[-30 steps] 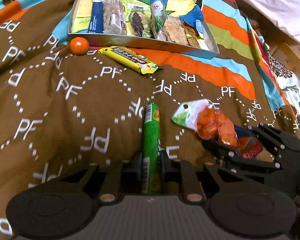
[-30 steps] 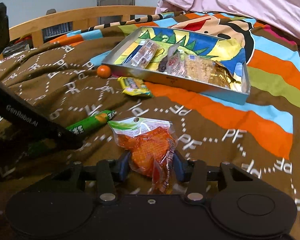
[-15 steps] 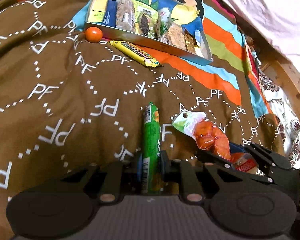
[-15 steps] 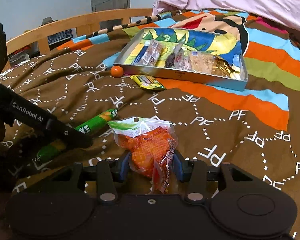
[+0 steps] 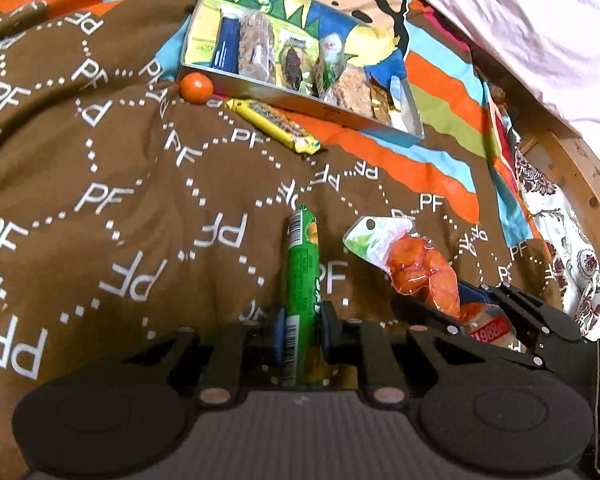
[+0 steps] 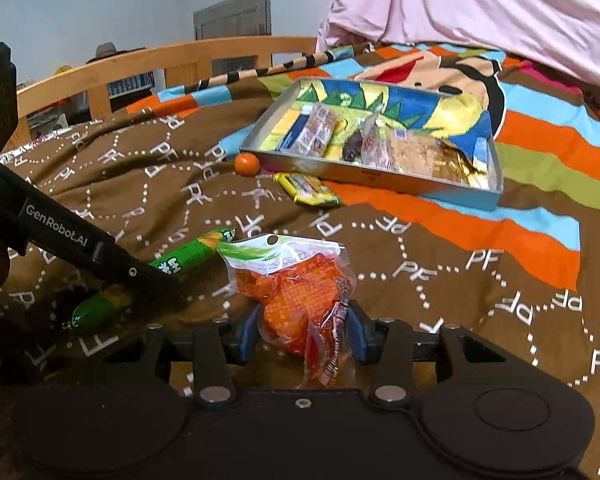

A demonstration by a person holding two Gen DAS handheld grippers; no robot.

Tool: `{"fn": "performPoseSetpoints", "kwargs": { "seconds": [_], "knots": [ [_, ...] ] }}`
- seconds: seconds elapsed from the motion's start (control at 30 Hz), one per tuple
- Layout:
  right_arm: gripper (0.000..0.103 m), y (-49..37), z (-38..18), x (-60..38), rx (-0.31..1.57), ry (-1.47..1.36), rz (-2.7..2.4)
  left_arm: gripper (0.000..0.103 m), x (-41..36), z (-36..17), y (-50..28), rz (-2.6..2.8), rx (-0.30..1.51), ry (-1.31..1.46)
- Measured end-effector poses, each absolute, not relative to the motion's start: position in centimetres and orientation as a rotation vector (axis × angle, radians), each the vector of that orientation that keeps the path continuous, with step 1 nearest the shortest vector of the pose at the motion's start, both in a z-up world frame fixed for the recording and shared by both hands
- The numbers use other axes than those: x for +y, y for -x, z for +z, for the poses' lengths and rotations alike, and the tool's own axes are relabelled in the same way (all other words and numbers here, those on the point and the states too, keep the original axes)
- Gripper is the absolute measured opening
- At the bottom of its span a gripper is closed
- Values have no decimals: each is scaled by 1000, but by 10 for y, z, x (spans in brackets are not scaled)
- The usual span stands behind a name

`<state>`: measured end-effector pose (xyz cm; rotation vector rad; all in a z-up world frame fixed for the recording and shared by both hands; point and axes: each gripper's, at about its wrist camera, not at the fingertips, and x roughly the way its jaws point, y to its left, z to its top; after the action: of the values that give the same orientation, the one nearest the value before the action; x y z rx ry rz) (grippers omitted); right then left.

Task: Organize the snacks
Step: 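Lift the green stick snack and orange snack bag off the bedspread with both tools, then carry the green stick snack and orange snack bag over the tray with both tools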

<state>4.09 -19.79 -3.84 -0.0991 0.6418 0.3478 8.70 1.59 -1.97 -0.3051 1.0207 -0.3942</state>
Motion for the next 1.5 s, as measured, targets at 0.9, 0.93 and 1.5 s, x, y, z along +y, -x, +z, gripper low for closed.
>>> {"fn": "performPoseSetpoints", "kwargs": {
  "seconds": [0.9, 0.93, 1.5],
  "knots": [
    [46, -145, 6, -220, 450, 62, 273, 19, 0, 41, -199, -389, 711, 220],
    [46, -155, 5, -223, 446, 59, 265, 19, -2, 40, -208, -386, 706, 227],
    [47, -287, -15, -253, 424, -28, 93, 19, -46, -2, -335, -362, 625, 193]
  ]
}}
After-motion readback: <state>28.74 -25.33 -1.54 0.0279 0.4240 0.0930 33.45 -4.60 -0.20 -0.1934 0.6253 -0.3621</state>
